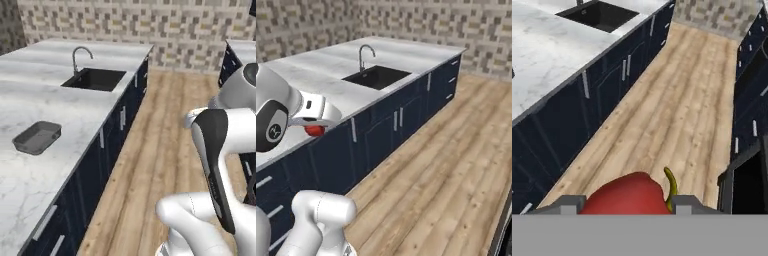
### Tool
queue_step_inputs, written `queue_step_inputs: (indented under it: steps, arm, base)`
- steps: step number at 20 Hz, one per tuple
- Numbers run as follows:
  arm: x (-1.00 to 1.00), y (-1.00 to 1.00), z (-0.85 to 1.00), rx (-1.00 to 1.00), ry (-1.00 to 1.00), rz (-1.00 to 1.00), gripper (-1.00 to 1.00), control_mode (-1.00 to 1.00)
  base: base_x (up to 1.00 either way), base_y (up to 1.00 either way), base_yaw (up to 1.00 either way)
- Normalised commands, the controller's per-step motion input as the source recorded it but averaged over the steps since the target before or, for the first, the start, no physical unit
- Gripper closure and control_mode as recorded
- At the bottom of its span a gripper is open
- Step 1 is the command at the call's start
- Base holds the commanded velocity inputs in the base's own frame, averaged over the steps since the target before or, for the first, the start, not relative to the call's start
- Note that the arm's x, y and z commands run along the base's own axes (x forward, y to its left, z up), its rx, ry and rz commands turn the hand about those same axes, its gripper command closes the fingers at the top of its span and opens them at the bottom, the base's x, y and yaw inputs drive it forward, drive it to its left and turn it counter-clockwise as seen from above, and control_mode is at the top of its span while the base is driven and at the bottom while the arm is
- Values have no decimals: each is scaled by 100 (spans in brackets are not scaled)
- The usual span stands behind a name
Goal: Take the bell pepper and lemon wedge out of the freezer and place them in the tupperware container on the counter. Then put the tupperware containing the vegetables back in the freezer.
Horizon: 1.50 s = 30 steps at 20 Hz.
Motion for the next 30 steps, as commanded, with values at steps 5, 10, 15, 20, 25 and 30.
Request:
queue_step_inputs:
  steps: [5,10,15,20,25,30]
  arm:
    - [0,0,0,0,0,0,100,100]
    - [0,0,0,0,0,0,100,100]
    - [0,0,0,0,0,0,100,100]
    - [0,0,0,0,0,0,100,100]
    - [0,0,0,0,0,0,100,100]
    - [0,0,0,0,0,0,100,100]
  base:
    - [82,-6,73]
    - [81,-14,70]
    - [58,-28,66]
    - [50,-36,63]
    - [83,-34,57]
    - [90,-13,37]
